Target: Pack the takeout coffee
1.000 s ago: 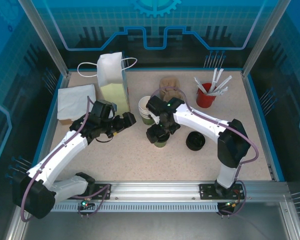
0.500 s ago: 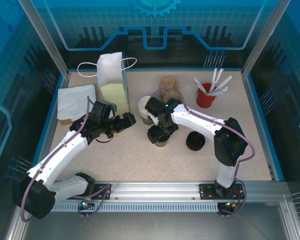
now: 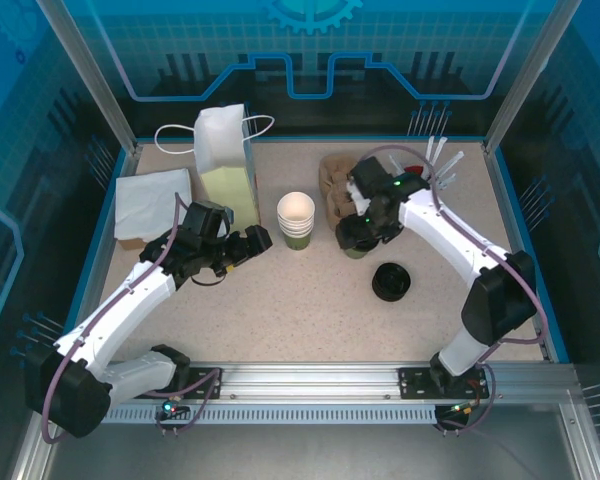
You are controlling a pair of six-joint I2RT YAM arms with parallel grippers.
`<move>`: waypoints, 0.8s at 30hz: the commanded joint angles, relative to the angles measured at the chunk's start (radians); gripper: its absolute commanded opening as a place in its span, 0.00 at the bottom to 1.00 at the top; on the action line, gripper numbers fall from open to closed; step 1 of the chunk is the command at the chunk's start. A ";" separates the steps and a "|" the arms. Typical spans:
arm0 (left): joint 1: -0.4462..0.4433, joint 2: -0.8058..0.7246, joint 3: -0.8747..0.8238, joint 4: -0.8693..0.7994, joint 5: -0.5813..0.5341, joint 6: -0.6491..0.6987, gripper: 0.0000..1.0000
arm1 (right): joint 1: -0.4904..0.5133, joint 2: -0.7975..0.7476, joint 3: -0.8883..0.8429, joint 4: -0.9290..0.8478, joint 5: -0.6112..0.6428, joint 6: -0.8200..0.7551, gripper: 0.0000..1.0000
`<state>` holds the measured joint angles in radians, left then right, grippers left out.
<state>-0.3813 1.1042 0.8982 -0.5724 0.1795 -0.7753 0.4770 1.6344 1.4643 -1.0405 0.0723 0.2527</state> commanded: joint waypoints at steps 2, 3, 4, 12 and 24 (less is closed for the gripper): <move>0.009 -0.020 -0.015 -0.022 0.012 0.028 0.96 | -0.098 0.014 0.018 -0.029 0.018 -0.056 0.84; 0.009 -0.021 -0.015 -0.024 0.012 0.030 0.96 | -0.119 0.022 0.021 -0.025 0.023 -0.062 0.84; 0.009 -0.021 -0.014 -0.025 0.014 0.033 0.96 | -0.139 0.031 0.024 -0.019 0.027 -0.067 0.84; 0.009 -0.023 -0.001 -0.045 0.012 0.059 0.96 | -0.240 0.143 0.031 0.020 0.009 -0.100 0.84; 0.010 -0.023 0.005 -0.048 0.006 0.052 0.97 | -0.289 0.160 0.008 0.057 -0.017 -0.105 1.00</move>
<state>-0.3813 1.1019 0.8948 -0.5983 0.1795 -0.7334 0.2016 1.8057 1.4681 -0.9855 0.0711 0.1551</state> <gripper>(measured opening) 0.967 0.996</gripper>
